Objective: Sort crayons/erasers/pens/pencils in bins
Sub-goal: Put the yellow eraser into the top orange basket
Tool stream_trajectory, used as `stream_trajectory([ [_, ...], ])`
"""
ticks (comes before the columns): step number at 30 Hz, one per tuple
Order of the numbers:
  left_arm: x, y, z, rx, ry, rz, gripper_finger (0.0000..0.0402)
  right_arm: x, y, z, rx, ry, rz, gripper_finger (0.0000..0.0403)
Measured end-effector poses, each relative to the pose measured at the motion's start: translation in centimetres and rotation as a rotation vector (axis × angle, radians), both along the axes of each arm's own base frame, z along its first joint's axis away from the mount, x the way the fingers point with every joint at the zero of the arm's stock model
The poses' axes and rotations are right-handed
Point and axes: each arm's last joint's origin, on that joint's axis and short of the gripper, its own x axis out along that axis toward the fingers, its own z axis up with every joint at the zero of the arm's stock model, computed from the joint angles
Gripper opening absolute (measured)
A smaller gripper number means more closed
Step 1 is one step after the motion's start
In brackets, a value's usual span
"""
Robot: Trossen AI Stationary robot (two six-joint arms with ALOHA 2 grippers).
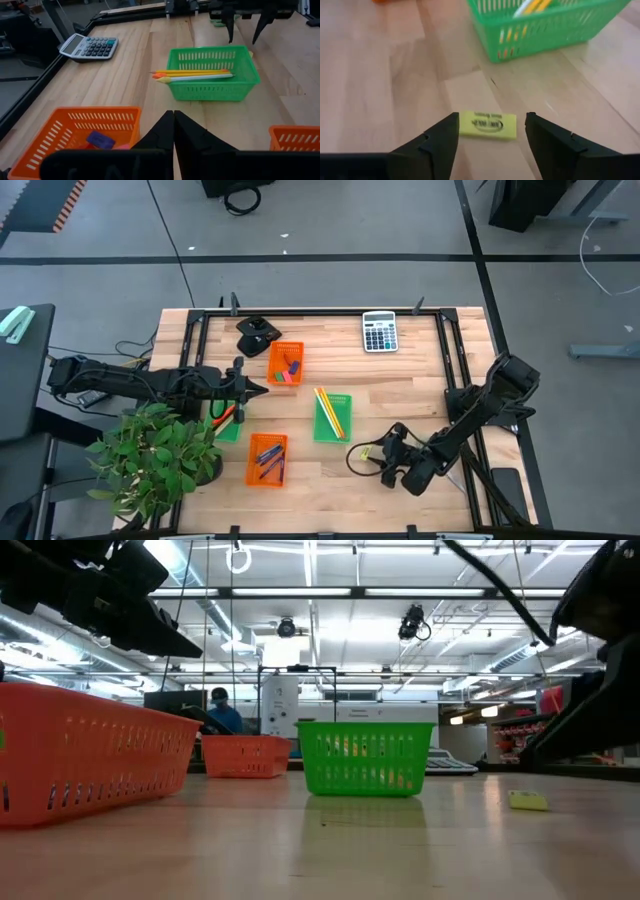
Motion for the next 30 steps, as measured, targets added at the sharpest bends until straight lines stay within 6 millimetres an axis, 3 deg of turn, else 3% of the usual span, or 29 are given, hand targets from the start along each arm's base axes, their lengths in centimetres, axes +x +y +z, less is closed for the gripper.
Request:
stream_trajectory([
  [6,0.0,0.0,0.0,-0.002,0.001,0.001,0.0018,0.2,-0.2,0.9,0.015,-0.020,0.002,0.0245],
  [24,-0.2,0.1,-0.4,-0.013,0.041,0.031,0.0020,1.3,-1.6,-0.4,-0.033,0.037,-0.041,0.0271],
  [30,-0.2,0.2,-0.4,0.025,0.046,0.040,0.0021,2.1,-2.6,-0.8,0.049,0.075,-0.072,0.0271],
])
